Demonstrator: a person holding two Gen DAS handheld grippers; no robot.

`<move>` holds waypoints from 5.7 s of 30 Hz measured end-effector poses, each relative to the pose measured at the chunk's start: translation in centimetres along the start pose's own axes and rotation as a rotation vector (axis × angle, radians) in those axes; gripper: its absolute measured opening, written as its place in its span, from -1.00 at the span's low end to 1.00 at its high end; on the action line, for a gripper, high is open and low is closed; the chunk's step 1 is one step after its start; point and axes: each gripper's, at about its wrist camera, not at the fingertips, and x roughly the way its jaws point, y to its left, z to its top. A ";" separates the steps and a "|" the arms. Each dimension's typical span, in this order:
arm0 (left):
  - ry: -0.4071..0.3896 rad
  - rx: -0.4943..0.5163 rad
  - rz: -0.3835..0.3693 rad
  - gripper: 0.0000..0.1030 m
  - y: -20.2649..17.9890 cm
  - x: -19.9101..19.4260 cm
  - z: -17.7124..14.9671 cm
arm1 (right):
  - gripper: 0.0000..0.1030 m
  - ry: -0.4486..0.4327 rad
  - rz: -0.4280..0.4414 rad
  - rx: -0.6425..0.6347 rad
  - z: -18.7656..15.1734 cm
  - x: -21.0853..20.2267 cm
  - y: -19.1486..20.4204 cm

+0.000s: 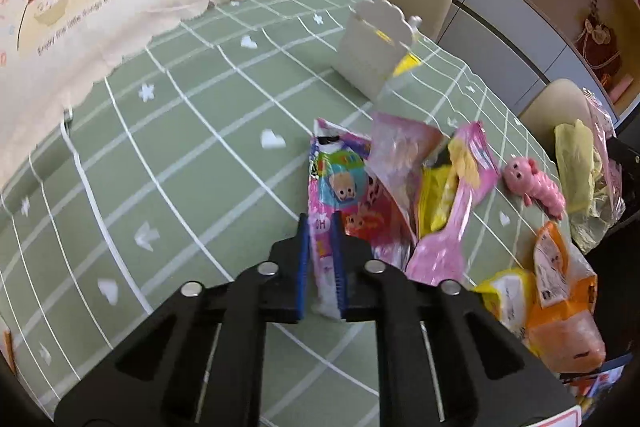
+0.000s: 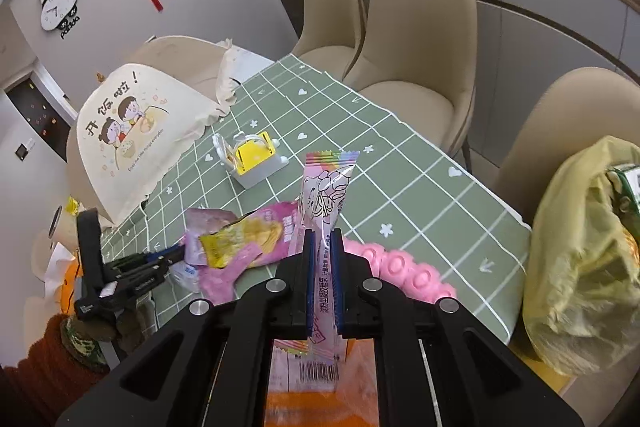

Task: Collect trash
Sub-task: 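Grasp the pink candy wrapper with the left gripper while the right grasps the pink stick wrapper, then carry both wrappers to the yellow bag and open both grippers over it, then move both tools back over the table toward the orange bread bag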

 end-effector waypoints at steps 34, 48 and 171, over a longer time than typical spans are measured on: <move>-0.358 0.116 -0.207 -0.96 -17.4 -20.7 1.2 | -0.82 -0.314 -0.085 -0.035 -7.3 -21.1 -3.7; -0.327 0.271 -0.301 -0.95 -30.8 -16.7 4.1 | -0.82 -0.422 -0.199 0.016 -5.4 -27.7 -12.8; -0.100 -0.138 -0.059 -0.11 -6.6 -9.9 -7.7 | -0.10 -0.085 -0.204 -0.013 -12.0 -10.2 -7.3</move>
